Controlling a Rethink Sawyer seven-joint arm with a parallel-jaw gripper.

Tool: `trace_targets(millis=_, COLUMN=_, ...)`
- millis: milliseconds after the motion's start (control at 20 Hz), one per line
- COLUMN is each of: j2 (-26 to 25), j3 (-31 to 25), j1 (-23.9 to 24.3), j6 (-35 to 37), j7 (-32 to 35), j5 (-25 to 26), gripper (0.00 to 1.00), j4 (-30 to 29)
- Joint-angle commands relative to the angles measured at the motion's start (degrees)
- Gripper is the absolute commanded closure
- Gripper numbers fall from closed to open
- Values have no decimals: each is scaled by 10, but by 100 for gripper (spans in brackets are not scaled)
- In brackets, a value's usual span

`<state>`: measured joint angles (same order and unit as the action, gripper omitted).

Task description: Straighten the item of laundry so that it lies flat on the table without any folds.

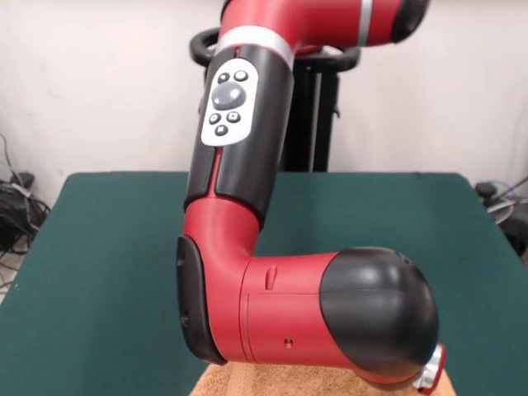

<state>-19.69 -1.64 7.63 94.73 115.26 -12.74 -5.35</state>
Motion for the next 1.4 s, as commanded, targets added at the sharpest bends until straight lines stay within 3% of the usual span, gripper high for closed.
trace_targets(millis=50, j2=-20, j3=-23, j1=13, j6=11, j7=-124, j5=9, gripper=0, j4=-41)
trace_targets(millis=1400, j2=-15, j3=-10, j1=10, j6=-7, j7=-100, j5=12, gripper=0, j4=-42)
